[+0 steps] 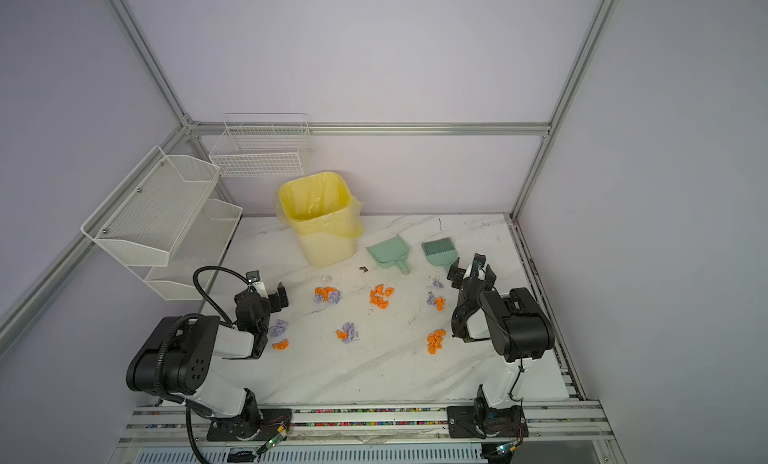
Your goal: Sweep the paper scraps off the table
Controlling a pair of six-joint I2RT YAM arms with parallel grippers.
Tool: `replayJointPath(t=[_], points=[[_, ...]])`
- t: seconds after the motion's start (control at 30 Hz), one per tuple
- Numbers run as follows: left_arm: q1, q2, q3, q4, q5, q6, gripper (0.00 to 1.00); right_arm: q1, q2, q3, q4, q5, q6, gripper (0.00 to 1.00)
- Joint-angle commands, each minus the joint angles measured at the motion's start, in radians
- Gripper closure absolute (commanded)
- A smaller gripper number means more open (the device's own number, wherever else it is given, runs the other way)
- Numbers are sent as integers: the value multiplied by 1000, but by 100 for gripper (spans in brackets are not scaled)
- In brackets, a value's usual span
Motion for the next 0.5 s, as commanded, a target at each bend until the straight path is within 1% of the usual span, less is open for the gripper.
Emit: replayJointPath(t=[0.0,0.03,0.1,0.47], points=[[3,-14,67,35,-5,8,0,-1,-2,-1,64,5,-20,3],[3,-14,67,34,-5,9,0,-1,-4,23,6,8,-5,3],[4,-14,67,36,-6,9,0,-2,-1,15,37,8,-10,3],[3,-15,67,34,-3,9,0,-2,-3,16,30,8,-9,3]])
